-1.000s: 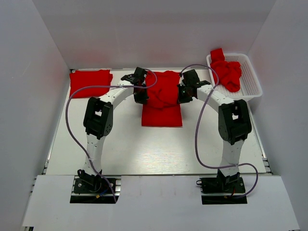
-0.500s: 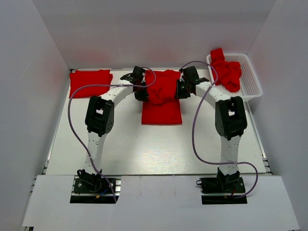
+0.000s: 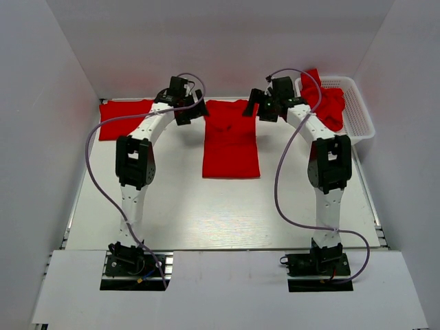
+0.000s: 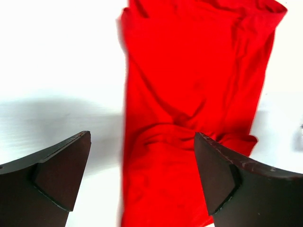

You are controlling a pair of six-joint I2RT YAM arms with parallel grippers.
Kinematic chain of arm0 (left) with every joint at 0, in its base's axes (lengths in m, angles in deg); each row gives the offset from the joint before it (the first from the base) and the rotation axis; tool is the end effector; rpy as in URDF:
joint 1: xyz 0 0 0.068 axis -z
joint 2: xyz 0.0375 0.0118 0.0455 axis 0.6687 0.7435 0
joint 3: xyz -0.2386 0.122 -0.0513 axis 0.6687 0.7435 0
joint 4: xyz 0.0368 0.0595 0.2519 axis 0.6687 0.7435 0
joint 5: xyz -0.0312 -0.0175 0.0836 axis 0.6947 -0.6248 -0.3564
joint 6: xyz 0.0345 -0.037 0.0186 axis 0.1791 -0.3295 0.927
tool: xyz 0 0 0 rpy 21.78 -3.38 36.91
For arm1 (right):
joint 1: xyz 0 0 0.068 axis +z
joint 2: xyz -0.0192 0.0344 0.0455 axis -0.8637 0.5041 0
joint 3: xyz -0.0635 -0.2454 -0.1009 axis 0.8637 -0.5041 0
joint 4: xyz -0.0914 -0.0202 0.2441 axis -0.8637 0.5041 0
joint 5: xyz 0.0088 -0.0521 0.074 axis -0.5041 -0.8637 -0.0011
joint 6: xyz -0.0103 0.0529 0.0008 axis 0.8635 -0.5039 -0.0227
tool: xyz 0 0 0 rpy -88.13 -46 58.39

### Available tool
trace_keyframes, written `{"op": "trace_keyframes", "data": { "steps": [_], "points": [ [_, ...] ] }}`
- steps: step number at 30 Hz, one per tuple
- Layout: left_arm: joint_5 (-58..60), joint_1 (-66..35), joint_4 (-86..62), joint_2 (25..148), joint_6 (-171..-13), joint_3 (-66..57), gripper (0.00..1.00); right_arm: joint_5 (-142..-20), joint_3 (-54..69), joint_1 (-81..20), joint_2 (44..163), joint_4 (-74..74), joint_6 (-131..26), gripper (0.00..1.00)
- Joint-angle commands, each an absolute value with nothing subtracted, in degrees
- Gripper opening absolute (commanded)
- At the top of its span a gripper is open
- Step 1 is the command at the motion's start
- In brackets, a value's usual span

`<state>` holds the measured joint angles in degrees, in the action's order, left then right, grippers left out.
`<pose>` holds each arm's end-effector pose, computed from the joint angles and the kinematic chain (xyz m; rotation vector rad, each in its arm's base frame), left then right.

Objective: Fold and stack the t-shirts
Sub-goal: Fold the folded rectangular tshirt in 1/3 of the way, then grab one side of the 2/3 rectangular tshirt with both arms

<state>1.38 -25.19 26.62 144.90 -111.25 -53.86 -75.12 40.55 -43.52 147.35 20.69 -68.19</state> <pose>0.5029 -0.1572 0.2304 -0.2242 2.4719 -0.5462 0.4867 0.1502 0.2543 -0.0140 2.2769 0.6252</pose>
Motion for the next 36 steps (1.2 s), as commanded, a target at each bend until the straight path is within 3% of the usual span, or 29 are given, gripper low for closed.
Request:
{"op": "trace_keyframes", "data": {
  "steps": [1,6,15,29,33,36],
  "points": [
    [1.33,-25.53,26.09,136.12,-107.77,-50.64,1.00,-74.37,37.14,-43.74,140.54,20.59,-65.38,0.90],
    [-0.85,-24.13,30.04,129.26,-104.06,-43.52,1.00,-74.64,24.74,-43.38,131.57,19.98,-61.86,0.90],
    [3.09,-21.49,24.69,116.86,-103.18,-14.45,1.00,-72.80,-0.83,-42.59,119.60,17.08,-61.86,0.90],
    [2.03,-15.87,18.62,117.21,-102.13,-3.87,1.00,-69.98,-6.04,-41.80,124.33,13.04,-61.95,0.90],
    [2.65,-15.25,17.04,118.44,-101.60,-1.76,0.91,-68.75,-7.00,-41.54,125.92,11.98,-62.82,0.90],
    [2.65,-14.72,15.99,118.97,-101.60,-0.35,0.78,-68.14,-8.50,-41.54,126.62,11.28,-63.09,0.90]
  ]
}}
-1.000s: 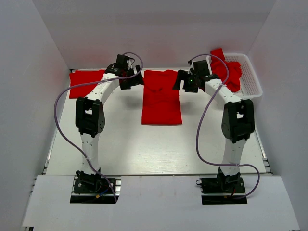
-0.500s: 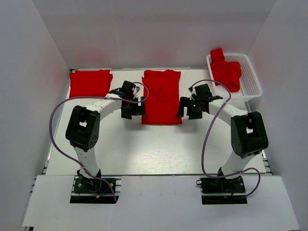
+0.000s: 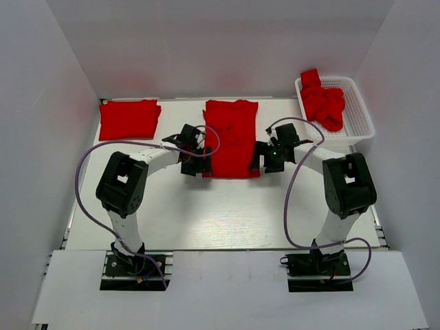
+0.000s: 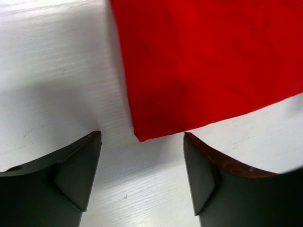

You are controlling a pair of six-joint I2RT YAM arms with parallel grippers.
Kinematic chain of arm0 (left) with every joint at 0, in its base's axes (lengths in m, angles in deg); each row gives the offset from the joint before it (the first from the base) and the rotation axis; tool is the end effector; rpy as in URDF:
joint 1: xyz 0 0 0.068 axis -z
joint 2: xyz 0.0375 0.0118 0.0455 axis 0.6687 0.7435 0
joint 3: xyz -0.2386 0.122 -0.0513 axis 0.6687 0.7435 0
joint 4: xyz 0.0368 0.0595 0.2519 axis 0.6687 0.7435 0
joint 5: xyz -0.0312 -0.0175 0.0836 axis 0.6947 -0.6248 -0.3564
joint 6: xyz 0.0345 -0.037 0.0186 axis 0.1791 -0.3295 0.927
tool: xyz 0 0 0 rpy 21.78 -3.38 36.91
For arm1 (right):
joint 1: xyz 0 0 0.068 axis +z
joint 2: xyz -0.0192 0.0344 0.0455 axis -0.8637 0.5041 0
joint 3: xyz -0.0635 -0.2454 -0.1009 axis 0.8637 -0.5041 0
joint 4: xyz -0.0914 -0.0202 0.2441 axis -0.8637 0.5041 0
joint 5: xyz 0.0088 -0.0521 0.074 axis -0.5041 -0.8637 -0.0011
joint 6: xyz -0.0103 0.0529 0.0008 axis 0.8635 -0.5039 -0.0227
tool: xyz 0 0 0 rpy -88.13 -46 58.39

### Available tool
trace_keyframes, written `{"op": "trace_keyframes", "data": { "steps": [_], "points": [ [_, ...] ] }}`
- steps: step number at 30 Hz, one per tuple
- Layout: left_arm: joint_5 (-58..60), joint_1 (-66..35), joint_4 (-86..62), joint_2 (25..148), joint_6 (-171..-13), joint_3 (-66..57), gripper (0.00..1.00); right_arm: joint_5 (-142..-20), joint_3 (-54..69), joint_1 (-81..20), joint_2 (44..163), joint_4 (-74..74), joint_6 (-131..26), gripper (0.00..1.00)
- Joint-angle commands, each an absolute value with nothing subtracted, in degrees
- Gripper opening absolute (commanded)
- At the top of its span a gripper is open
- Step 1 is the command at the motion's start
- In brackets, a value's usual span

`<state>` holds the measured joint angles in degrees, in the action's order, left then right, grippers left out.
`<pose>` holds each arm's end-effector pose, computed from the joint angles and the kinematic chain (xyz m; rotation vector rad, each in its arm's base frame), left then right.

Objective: Fold and stack the t-shirts
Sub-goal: Grab one side of the 2/3 rectangular tshirt with both arms

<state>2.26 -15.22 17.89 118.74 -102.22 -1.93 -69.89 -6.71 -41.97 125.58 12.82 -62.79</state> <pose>0.3324 -0.1741 0.1634 0.1805 2.7779 -0.4558 0.3440 0.1222 0.1651 -0.1553 2.5788 0.6496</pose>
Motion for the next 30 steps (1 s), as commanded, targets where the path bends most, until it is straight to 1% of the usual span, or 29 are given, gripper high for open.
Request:
{"op": "trace_keyframes", "data": {
  "steps": [1,2,4,6,7,8,10,11,13,14,15,16,17,18,19,20,24,27,30],
  "points": [
    [2.65,-14.11,15.99,119.66,-101.60,-0.35,0.76,-68.05,-8.67,-41.54,126.62,11.27,-63.09,0.90],
    [2.65,-14.11,15.99,119.67,-101.60,-0.35,0.72,-67.79,-8.85,-41.45,126.80,11.27,-63.18,0.86],
    [3.26,-13.50,15.37,120.20,-101.60,-0.35,0.66,-67.61,-9.81,-41.45,126.63,10.75,-63.44,0.83],
    [3.79,-13.49,15.37,120.81,-101.60,-0.35,0.59,-67.52,-11.04,-41.36,125.93,10.13,-64.14,0.73],
    [2.66,-12.97,15.37,120.81,-101.60,-0.35,0.51,-67.61,-11.31,-41.36,126.01,10.04,-64.32,0.69],
    [2.65,-12.96,15.37,120.81,-101.60,0.87,0.48,-67.87,-12.53,-41.36,125.31,9.87,-64.67,0.63],
    [1.95,-12.96,15.37,120.81,-102.13,1.75,0.42,-68.05,-13.42,-41.45,125.04,9.69,-64.76,0.58],
    [1.34,-12.44,15.37,120.29,-102.13,2.37,0.39,-68.31,-13.77,-41.36,124.96,9.78,-64.76,0.54],
    [1.33,-12.44,15.37,120.28,-102.74,2.37,0.39,-68.49,-13.86,-41.28,124.95,9.78,-64.76,0.46],
    [1.33,-12.44,15.37,120.28,-102.74,2.90,0.36,-68.40,-13.77,-41.36,125.22,9.87,-64.67,0.41],
    [1.33,-12.44,15.37,120.28,-102.74,2.90,0.33,-68.23,-13.77,-41.36,125.48,9.87,-64.93,0.29],
    [1.33,-12.44,15.37,120.28,-102.74,2.90,0.30,-67.96,-13.60,-41.36,125.57,10.04,-65.02,0.23],
    [1.33,-12.44,15.37,120.28,-102.74,2.90,0.18,-67.87,-13.77,-41.36,125.66,9.87,-65.11,0.17],
    [1.33,-12.44,15.37,120.28,-103.26,2.90,0.12,-67.61,-13.86,-41.28,125.48,9.95,-65.02,0.07],
    [0.55,-12.44,16.15,120.28,-103.27,2.90,0.06,-67.61,-14.12,-41.36,125.05,9.96,-65.02,0.00],
    [0.54,-12.44,16.16,120.28,-103.27,2.90,0.00,-67.70,-14.21,-41.36,124.61,9.87,-64.85,0.00],
    [1.07,-11.91,19.06,115.73,-104.32,3.51,0.00,-69.79,-16.66,-41.19,120.83,11.44,-64.32,0.00],
    [1.07,-11.38,21.34,109.85,-104.32,5.71,0.00,-71.30,-20.35,-40.49,111.81,12.68,-63.18,0.00],
    [3.26,-10.85,25.21,105.27,-104.32,6.32,0.00,-70.60,-23.08,-40.31,105.72,15.31,-63.18,0.00]
  ]
}}
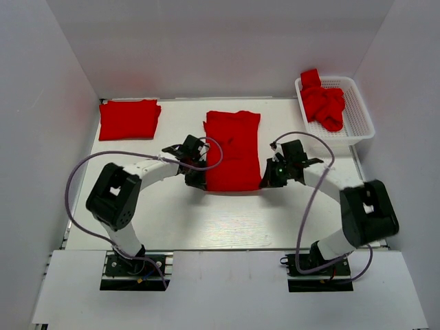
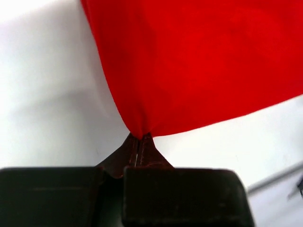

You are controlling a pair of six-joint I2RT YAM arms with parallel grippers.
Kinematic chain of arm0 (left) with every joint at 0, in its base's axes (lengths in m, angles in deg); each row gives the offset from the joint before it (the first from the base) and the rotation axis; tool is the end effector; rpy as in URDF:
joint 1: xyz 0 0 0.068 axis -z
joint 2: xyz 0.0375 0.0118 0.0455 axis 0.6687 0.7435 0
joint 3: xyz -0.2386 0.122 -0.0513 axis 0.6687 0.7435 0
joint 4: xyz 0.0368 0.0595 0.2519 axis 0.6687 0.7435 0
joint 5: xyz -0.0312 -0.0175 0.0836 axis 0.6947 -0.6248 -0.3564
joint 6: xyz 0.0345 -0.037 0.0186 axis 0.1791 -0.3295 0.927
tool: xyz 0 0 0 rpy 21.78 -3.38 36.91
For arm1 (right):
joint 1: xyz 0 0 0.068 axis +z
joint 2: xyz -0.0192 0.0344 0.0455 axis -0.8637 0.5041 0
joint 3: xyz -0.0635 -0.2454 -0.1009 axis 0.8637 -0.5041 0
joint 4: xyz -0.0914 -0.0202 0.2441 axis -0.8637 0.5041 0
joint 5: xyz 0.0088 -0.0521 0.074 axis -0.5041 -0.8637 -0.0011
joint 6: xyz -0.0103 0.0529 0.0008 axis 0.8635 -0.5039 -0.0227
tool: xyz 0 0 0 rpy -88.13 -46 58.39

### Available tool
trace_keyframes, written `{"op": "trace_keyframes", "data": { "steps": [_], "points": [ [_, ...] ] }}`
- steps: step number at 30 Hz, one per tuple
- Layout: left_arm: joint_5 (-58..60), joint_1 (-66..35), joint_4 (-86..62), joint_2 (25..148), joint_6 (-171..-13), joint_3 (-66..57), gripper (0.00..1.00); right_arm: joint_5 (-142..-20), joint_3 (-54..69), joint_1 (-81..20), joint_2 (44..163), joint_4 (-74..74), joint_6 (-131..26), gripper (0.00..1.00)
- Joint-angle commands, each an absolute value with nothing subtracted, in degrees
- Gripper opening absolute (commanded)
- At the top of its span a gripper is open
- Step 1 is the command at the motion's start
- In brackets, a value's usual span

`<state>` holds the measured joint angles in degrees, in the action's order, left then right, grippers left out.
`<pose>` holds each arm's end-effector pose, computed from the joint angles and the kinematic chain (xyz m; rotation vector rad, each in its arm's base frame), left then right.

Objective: Fold and stack the t-shirts
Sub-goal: Grab one side of the 2/3 rectangular tshirt with both arms, then fold the long partially folded tshirt into a neat square

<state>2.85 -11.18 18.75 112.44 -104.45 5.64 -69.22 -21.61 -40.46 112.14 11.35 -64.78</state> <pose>0.2897 -0.1799 0.1639 0.2269 2.8277 -0.4771 0.2796 0.1103 0.1664 -0.1500 2.5895 0.6865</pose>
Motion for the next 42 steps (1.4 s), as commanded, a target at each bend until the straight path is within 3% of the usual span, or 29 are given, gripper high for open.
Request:
{"op": "trace_keyframes", "data": {
  "steps": [1,11,17,27,34,42],
  "points": [
    [4.13,-10.16,25.91,101.95,-104.32,6.33,0.00,-69.90,-24.57,-40.22,103.01,17.06,-62.92,0.00],
    [9.77,-8.57,35.32,90.23,-106.26,0.45,0.00,-69.37,-20.81,-39.52,86.91,30.43,-63.88,0.00],
    [4.77,-8.57,38.22,91.53,-106.87,-5.87,0.00,-70.94,-15.45,-39.87,87.33,30.96,-63.44,0.00],
    [-9.03,-11.12,41.74,102.25,-111.44,-20.02,0.00,-77.45,-0.18,-40.13,99.02,27.63,-61.33,0.00],
    [-13.44,-14.45,45.60,113.51,-111.97,-33.64,0.00,-78.95,10.12,-41.01,110.61,26.92,-59.58,0.00],
    [-14.58,-17.26,44.47,120.89,-110.75,-40.25,0.00,-77.28,20.84,-42.85,121.60,27.09,-59.40,0.00]
  ]
}}
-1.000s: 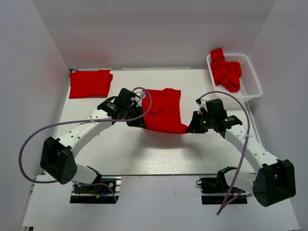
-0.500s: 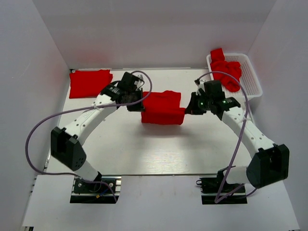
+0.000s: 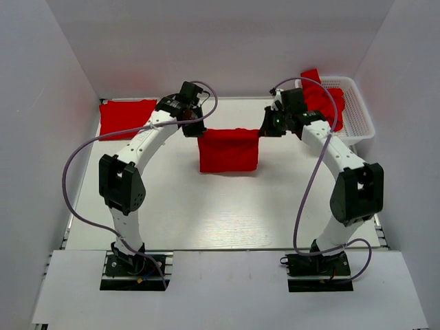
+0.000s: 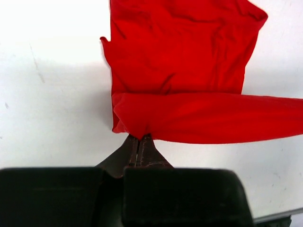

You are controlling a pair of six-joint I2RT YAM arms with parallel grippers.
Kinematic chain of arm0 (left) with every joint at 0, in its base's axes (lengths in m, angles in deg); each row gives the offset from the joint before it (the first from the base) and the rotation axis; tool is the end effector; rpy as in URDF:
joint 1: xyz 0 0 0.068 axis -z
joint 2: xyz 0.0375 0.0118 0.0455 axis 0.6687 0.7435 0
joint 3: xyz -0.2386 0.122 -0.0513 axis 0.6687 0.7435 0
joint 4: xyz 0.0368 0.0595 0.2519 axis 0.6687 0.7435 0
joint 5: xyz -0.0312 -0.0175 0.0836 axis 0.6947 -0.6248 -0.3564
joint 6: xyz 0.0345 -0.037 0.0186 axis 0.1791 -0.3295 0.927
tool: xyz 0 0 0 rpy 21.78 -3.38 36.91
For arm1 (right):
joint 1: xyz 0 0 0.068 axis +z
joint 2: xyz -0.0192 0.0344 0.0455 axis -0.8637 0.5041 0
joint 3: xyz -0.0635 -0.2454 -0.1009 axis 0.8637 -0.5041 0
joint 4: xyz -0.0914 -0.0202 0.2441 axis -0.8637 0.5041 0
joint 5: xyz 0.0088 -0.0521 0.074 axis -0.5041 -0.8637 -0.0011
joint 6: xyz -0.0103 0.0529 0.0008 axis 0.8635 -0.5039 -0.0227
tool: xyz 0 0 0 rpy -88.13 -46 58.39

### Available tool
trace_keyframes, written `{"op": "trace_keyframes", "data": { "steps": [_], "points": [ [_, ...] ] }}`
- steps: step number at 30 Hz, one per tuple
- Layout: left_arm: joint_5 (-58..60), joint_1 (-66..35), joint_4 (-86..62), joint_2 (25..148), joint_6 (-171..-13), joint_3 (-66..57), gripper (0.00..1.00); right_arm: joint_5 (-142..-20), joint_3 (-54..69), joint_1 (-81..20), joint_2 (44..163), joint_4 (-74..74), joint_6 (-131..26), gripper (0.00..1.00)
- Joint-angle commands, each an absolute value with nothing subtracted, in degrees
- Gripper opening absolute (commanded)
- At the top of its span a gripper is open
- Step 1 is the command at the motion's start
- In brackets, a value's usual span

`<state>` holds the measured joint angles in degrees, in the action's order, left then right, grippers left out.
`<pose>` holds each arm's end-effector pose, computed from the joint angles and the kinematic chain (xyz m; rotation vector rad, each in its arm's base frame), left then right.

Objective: Fold and stack the t-shirts
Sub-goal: Fold the long partially folded tshirt into a neat square

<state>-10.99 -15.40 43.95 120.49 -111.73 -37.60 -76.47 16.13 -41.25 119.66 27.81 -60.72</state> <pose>0.3715 -0.1831 0.3136 -0.1227 2.5990 -0.2863 0.3647 0.1298 0.3083 -0.1883 2.3242 0.5408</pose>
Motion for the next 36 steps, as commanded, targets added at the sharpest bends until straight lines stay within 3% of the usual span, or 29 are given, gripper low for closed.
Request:
{"op": "trace_keyframes", "data": {
  "steps": [1,11,30,31,32,33,34,35,36],
  "points": [
    [-13.88,-17.27,44.46,121.68,-110.74,-41.73,0.00,-77.28,21.55,-43.03,122.92,27.09,-59.49,0.00],
    [-12.12,-20.08,41.66,133.20,-109.42,-51.67,0.00,-76.05,30.16,-45.58,132.07,27.27,-59.57,0.00],
    [-4.73,-24.30,33.48,143.05,-110.65,-55.99,0.00,-68.58,42.12,-46.81,149.38,18.75,-57.64,0.00],
    [-4.73,-24.30,32.87,143.05,-110.65,-55.46,0.04,-67.44,42.30,-46.81,150.69,17.09,-58.08,0.00],
    [-4.73,-24.82,31.30,143.57,-110.65,-55.46,0.36,-66.91,42.65,-46.81,151.23,15.86,-58.34,0.05],
    [-4.73,-24.83,30.67,143.57,-110.65,-55.46,0.56,-66.04,44.04,-46.81,151.67,14.80,-58.87,0.09],
    [-4.73,-24.83,29.97,143.57,-110.65,-55.46,0.75,-65.85,44.93,-46.81,153.33,14.62,-59.91,0.34],
    [-4.73,-25.44,29.27,143.57,-110.65,-55.98,0.90,-65.33,46.33,-46.90,153.86,13.74,-60.36,0.52],
    [-4.73,-25.44,28.48,143.57,-110.65,-56.77,1.00,-65.06,47.13,-46.99,154.31,12.86,-59.58,0.90]
  ]
}}
